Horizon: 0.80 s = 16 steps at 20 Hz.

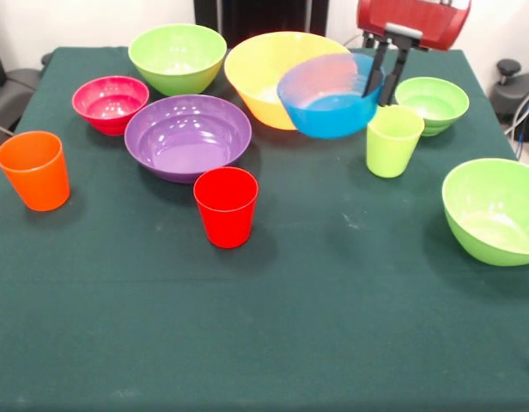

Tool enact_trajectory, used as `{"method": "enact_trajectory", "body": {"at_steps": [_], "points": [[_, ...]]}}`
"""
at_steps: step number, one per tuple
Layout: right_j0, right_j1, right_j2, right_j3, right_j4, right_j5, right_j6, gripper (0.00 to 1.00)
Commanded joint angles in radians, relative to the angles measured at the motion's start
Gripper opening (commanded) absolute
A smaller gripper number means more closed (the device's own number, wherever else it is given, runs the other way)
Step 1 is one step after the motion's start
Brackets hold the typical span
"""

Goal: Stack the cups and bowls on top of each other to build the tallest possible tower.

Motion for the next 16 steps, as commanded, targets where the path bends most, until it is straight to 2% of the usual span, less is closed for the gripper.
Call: {"method": "enact_trajectory", "body": {"at_steps": [1, 8, 16], "points": [[0.0, 0.024, 0.001, -0.151, 0.027, 0.221, 0.164, 0.0], [-0.051, 0.112, 0.005, -0.338, 0.023, 0.306, 0.144, 0.0], [-0.134, 0.221, 0.053, -0.528, 0.025, 0.356, 0.09, 0.0]]}}
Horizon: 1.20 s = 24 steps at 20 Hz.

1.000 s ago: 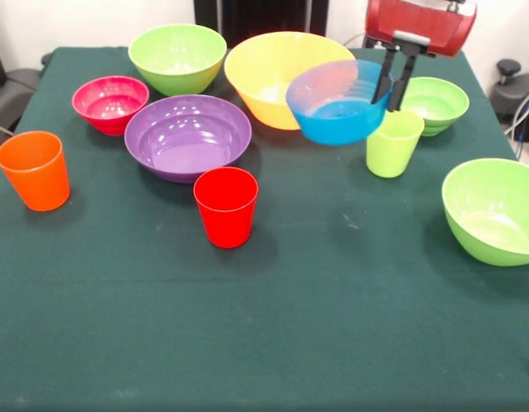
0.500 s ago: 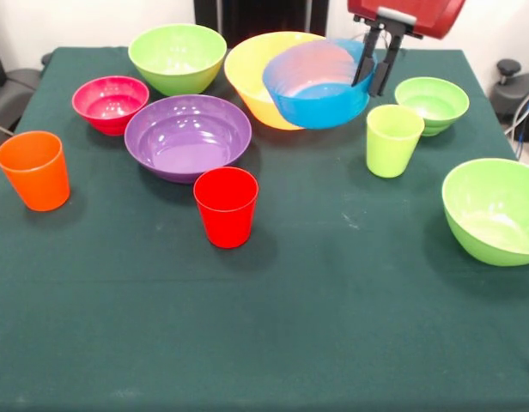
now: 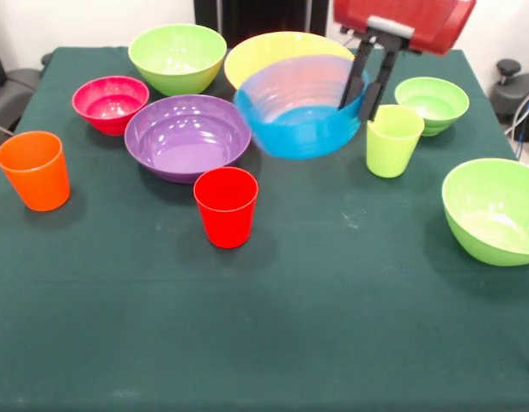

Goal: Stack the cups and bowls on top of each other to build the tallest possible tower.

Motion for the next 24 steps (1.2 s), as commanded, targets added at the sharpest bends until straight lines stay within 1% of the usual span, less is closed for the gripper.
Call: {"method": "enact_trajectory", "body": {"at_steps": [1, 4, 5, 7, 9, 12, 19, 24], "points": [[-0.069, 0.144, 0.099, -0.216, 0.009, 0.149, 0.082, 0.0], [-0.101, 0.193, 0.105, -0.311, 0.004, 0.186, 0.053, 0.0], [-0.103, 0.179, 0.108, -0.295, -0.001, 0.181, 0.044, 0.0], [-0.118, 0.189, 0.113, -0.321, -0.005, 0.195, 0.024, 0.0], [-0.126, 0.187, 0.115, -0.325, -0.008, 0.203, 0.015, 0.0], [-0.123, 0.169, 0.11, -0.297, -0.011, 0.204, 0.02, 0.0], [-0.121, 0.154, 0.127, -0.219, -0.009, 0.152, 0.034, 0.0], [-0.117, 0.132, 0.135, -0.175, -0.001, 0.169, 0.04, 0.0]]}}
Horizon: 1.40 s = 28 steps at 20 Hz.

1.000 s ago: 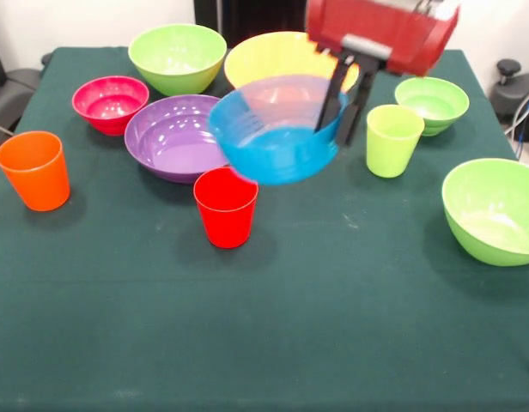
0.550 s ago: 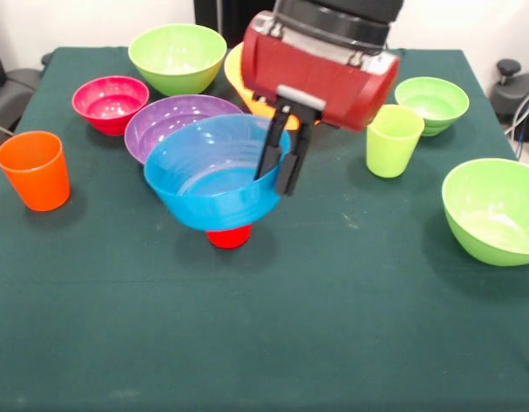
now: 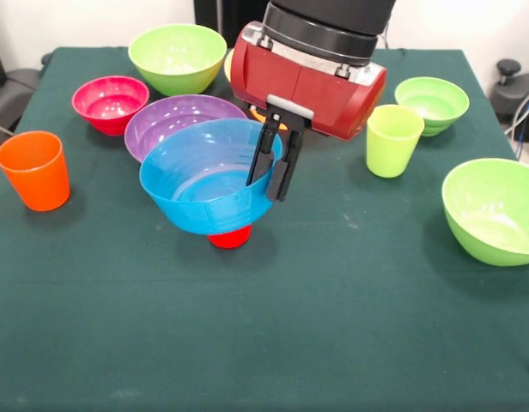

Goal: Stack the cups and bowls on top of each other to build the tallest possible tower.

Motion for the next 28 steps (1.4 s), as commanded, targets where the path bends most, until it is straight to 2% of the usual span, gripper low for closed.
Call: {"method": "enact_trajectory", "body": {"at_steps": [1, 14, 17, 23, 28], "points": [[0.008, -0.025, 0.132, 0.086, -0.008, 0.085, 0.04, 0.0], [-0.011, -0.06, 0.153, 0.135, -0.015, 0.138, -0.002, 0.0], [-0.003, -0.077, 0.135, 0.147, -0.032, 0.153, -0.006, 0.0], [0.009, -0.081, 0.102, 0.176, -0.063, 0.093, 0.017, 0.0], [-0.005, -0.07, 0.123, 0.202, -0.071, 0.02, 0.014, 0.0]]}}
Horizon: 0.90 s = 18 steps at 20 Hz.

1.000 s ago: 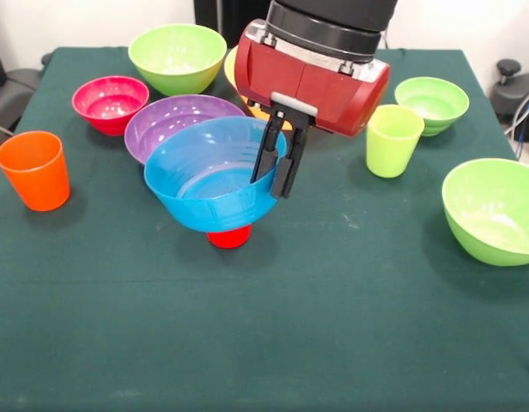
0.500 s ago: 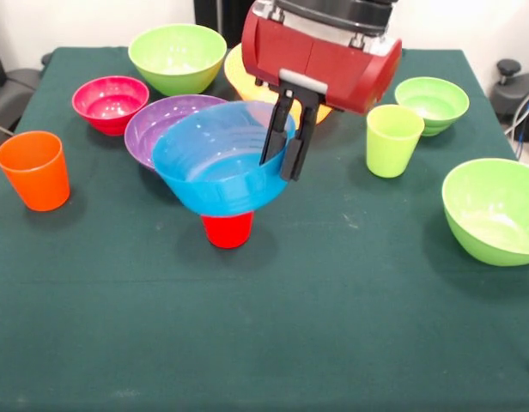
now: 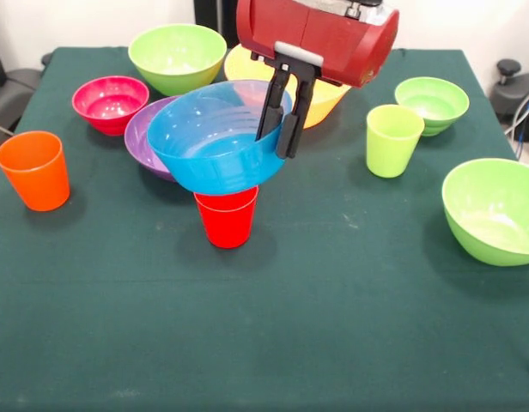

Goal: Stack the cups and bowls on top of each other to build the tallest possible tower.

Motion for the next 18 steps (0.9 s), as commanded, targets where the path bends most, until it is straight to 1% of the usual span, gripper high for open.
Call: {"method": "enact_trajectory", "body": {"at_steps": [1, 11, 18], "points": [[-0.008, 0.019, 0.106, 0.136, -0.066, -0.012, 0.013, 0.0], [-0.012, 0.022, 0.138, 0.22, -0.076, -0.141, 0.021, 0.0], [-0.024, 0.022, 0.158, 0.256, -0.077, -0.192, 0.013, 0.0]]}}
